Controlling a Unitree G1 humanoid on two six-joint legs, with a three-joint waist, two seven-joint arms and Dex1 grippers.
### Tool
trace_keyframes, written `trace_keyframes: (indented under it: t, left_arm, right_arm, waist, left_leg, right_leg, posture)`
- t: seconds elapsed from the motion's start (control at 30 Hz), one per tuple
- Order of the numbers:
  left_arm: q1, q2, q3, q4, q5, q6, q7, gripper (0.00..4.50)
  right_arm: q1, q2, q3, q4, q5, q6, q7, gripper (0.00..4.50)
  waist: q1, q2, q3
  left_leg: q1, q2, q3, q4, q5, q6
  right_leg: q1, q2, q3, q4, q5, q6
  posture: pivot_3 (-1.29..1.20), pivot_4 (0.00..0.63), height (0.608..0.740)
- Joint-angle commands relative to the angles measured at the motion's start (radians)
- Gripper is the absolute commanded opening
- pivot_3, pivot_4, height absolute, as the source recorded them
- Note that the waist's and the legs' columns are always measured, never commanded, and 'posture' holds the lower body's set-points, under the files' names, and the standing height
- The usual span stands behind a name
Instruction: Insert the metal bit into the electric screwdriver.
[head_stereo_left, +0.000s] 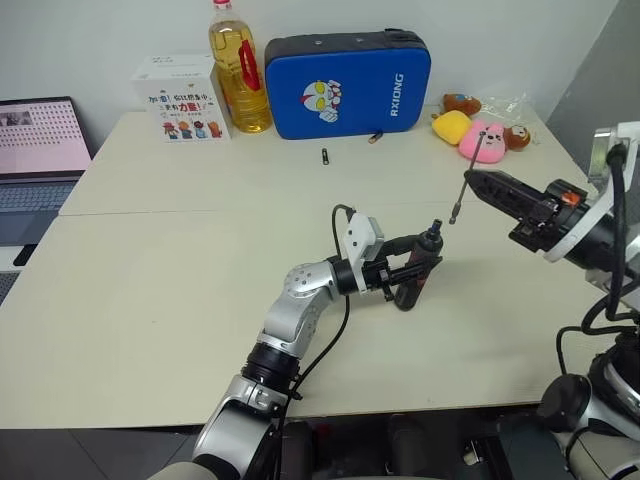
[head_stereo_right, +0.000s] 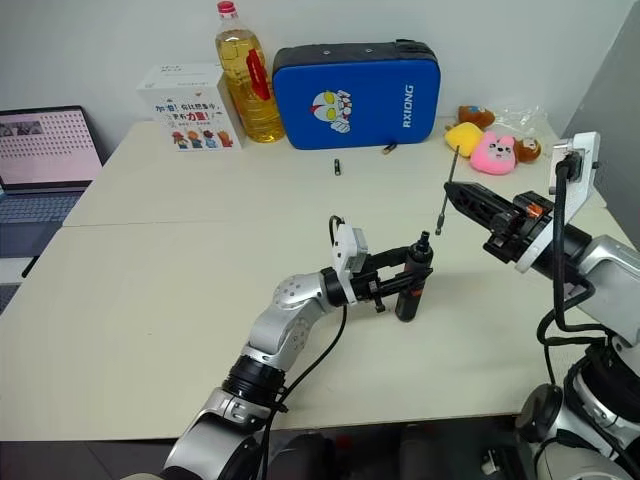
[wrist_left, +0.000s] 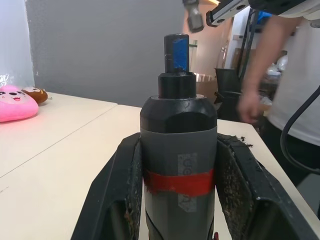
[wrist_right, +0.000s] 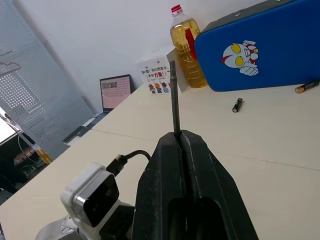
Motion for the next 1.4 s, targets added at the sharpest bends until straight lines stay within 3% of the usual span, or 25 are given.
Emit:
trace_keyframes:
  t: [0.03,0.57,1.4]
  left_arm:
    - [-0.014,-0.009,-0.005,-0.033,-0.003,-0.023,-0.003,1.69]
    - [-0.008,-0.009,-0.012,-0.045,-0.002,-0.02,-0.007,1.69]
    - [0.019,0.0,-0.022,-0.086,-0.006,-0.008,-0.006,1.69]
  right_arm:
    - [0.017,-0.044,0.038,-0.018,0.073,-0.106,-0.037,0.03]
    - [0.113,-0.168,0.22,-0.016,0.199,-0.369,-0.127,0.03]
    - [0.136,-0.264,0.356,-0.031,0.245,-0.521,-0.181,0.03]
  waist:
    - [0.0,0.0,0.0]
    - [0.002,0.0,0.0]
    - [0.004,-0.001,0.001]
  left_leg:
    - [0.0,0.0,0.0,0.0,0.0,0.0]
    - [0.0,0.0,-0.001,0.0,0.0,0.0]
    - [0.0,0.0,-0.001,0.0,0.0,0.001]
  right_leg:
    - [0.0,0.0,0.0,0.0,0.0,0.0]
    - [0.002,0.0,-0.001,-0.002,0.0,0.0]
    - [0.003,0.0,-0.001,-0.003,0.0,0.0]
  posture:
    - [0.0,0.15,0.74]
    - [0.0,0.15,0.74]
    - [0.0,0.15,0.74]
